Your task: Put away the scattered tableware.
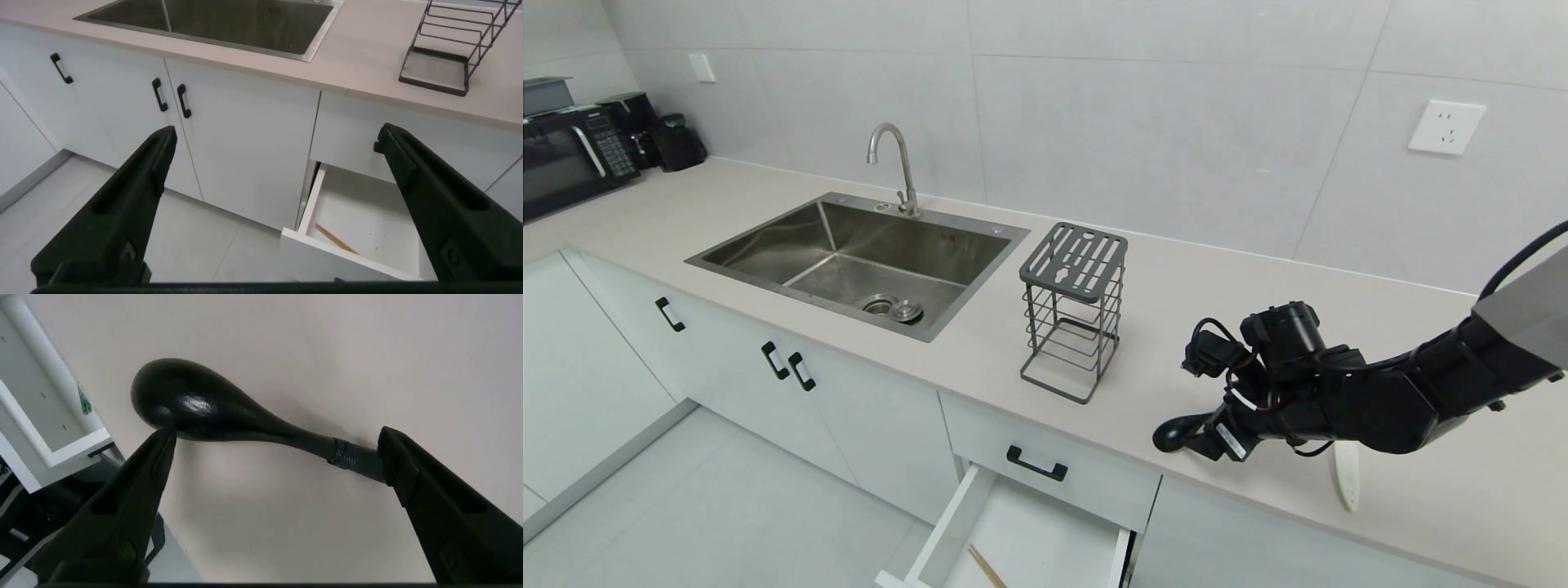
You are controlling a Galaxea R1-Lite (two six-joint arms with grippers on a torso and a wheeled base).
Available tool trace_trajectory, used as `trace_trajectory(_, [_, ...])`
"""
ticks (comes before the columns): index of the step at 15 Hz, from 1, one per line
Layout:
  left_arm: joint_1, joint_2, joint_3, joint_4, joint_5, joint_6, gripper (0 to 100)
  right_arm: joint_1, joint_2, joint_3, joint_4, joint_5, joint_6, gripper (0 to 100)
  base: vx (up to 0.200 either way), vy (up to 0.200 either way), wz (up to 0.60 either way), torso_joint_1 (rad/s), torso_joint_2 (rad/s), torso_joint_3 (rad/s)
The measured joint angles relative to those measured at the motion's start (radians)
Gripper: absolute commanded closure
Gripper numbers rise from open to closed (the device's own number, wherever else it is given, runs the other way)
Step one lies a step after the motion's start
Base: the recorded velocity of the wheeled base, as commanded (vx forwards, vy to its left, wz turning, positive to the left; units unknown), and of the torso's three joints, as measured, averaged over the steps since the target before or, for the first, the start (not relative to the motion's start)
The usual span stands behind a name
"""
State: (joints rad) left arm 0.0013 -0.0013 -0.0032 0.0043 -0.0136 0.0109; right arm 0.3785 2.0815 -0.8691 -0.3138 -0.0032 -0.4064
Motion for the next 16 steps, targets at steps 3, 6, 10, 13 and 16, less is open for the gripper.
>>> trace_trajectory(3, [0.0, 0.0, 0.0, 0.0, 0.001, 0.0, 0, -0.004, 0.022, -0.009, 0.0, -0.002, 0.001, 0, 0.0, 0.0, 0.0, 0.0, 0.0, 0.0])
trace_trajectory(6, [0.0, 0.0, 0.0, 0.0, 0.0, 0.0, 0, -0.004, 0.044, -0.022, 0.0, -0.012, 0.003, 0, 0.0, 0.0, 0.0, 0.0, 0.0, 0.0])
trace_trajectory(10, [0.0, 0.0, 0.0, 0.0, 0.0, 0.0, 0, 0.001, 0.07, -0.067, 0.001, -0.002, 0.013, 0, 0.0, 0.0, 0.0, 0.0, 0.0, 0.0])
trace_trajectory(13, [0.0, 0.0, 0.0, 0.0, 0.0, 0.0, 0, 0.007, 0.091, -0.1, 0.001, 0.018, 0.037, 0, 0.0, 0.0, 0.0, 0.0, 0.0, 0.0])
trace_trajectory(16, [0.0, 0.0, 0.0, 0.0, 0.0, 0.0, 0, 0.015, 0.114, -0.139, 0.004, 0.024, 0.071, 0, 0.0, 0.0, 0.0, 0.0, 0.0, 0.0])
